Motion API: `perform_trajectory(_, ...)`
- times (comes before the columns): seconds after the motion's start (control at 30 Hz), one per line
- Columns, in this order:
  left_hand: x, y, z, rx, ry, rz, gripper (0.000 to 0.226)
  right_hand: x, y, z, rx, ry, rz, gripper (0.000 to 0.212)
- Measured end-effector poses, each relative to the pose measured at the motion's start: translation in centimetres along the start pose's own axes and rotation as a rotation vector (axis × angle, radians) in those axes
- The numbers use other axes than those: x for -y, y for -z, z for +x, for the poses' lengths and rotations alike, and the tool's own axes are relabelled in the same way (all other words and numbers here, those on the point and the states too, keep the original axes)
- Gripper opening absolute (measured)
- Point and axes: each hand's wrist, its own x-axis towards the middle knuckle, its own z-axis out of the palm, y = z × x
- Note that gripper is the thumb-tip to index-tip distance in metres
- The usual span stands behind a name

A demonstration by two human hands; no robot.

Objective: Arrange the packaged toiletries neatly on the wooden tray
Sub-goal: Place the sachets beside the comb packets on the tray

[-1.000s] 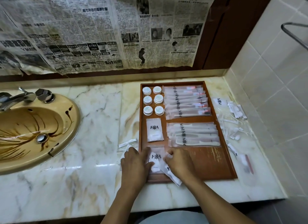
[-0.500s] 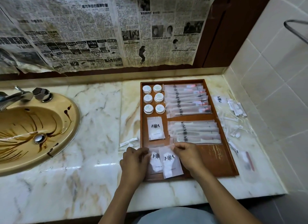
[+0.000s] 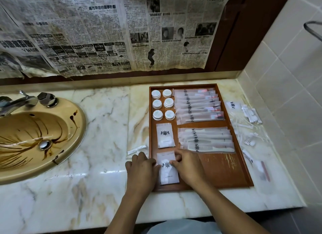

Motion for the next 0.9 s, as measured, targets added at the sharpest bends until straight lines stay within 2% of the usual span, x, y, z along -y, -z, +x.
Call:
perform_trajectory(0.13,-0.1,-0.1,0.0,0.030,-0.009,0.027,0.030,-0.7,0.1,-0.2,-0.002,-0.036,-0.136,0.028)
perform_trajectory(0.27,0.0,-0.3,0.1,0.037,0.010,-0.049,0.026,-0.9,-0.4,-0.2,0.039,-0.115,-0.084,0.031)
perform_trajectory(0.43,0.1,-0.5,0.2,0.047,0.037,-0.114,0.023,-0.8,-0.9,-0.3,0.055,-0.118,-0.047,0.029)
perform_trajectory(0.9,-0.5,-0.3,0.1,0.028,0.062,-0.082,0.022,-1.9,-0.7,0.0,0.138,-0.131,0.098,0.020)
